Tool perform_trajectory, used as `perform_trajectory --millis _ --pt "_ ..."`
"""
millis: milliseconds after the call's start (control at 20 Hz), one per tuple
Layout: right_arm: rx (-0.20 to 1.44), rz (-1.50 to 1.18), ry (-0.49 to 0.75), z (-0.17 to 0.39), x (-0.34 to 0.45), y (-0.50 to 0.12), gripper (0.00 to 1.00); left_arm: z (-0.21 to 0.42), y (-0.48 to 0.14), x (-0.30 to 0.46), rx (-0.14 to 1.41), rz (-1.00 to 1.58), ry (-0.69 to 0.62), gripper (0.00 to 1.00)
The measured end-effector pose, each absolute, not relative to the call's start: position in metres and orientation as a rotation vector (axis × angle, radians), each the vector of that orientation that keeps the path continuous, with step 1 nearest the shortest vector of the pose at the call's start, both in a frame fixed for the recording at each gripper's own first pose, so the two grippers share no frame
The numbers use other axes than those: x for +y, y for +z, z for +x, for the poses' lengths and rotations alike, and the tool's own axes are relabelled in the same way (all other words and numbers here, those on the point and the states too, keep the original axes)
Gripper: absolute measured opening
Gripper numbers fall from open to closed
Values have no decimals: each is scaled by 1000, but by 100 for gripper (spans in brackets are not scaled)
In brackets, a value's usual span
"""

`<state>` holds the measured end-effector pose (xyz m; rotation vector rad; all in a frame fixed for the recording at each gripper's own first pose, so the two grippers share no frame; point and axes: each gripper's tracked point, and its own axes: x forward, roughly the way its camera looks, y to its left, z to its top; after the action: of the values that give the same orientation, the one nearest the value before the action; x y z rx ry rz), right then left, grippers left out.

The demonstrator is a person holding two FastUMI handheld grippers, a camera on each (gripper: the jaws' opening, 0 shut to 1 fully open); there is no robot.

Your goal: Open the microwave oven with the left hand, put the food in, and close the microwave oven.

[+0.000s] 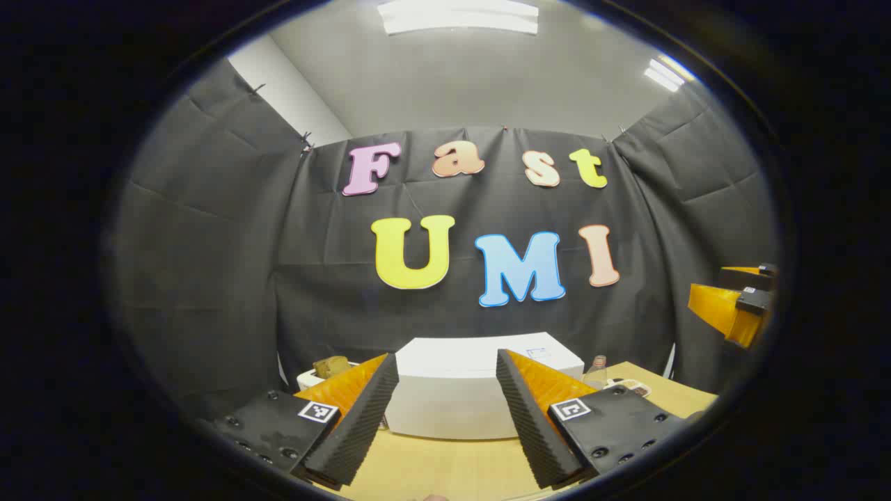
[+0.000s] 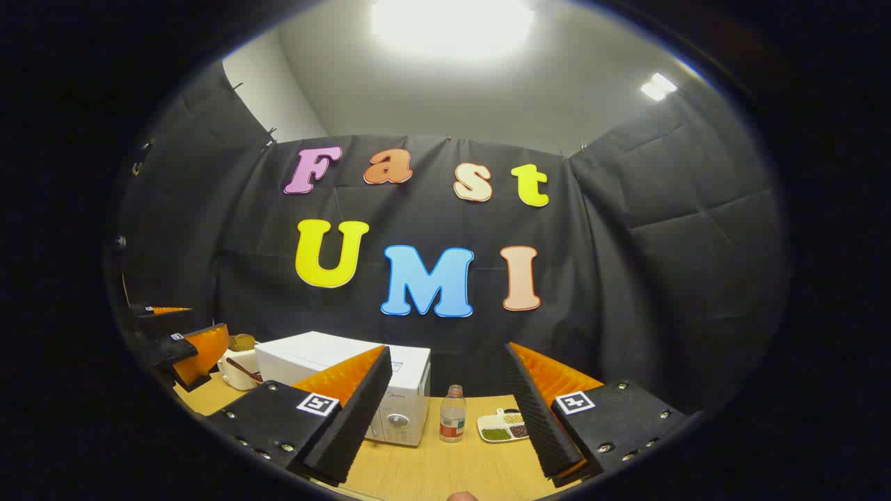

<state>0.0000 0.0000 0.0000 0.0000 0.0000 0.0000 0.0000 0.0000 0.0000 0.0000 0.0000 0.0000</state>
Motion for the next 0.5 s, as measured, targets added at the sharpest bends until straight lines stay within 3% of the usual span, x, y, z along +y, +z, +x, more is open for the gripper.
perform_trajectory --millis 500 --pt "5 1 -2 0 1 1 97 7 2 -2 1 -19 -10 94"
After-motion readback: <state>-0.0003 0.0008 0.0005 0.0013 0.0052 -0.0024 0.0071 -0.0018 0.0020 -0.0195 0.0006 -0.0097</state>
